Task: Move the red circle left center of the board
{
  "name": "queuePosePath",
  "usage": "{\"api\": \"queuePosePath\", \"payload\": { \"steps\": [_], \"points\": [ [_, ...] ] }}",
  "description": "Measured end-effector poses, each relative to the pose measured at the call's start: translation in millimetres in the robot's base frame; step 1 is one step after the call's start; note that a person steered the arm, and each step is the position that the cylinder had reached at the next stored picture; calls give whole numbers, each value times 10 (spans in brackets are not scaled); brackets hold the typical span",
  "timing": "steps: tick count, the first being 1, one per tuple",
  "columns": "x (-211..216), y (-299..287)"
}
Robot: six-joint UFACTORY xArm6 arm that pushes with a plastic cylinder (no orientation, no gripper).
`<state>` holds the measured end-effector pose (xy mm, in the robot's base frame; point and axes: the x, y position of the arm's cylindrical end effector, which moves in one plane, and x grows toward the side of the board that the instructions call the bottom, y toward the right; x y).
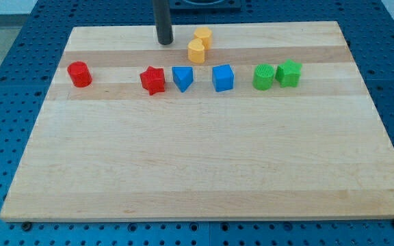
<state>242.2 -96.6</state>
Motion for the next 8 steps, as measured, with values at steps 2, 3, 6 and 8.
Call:
{"api": "queuePosePath", "payload": {
  "steps": [2,3,6,8],
  "points": [
    [257,-726],
    [259,-736],
    [357,-1379],
    [661,-1409]
  ]
}}
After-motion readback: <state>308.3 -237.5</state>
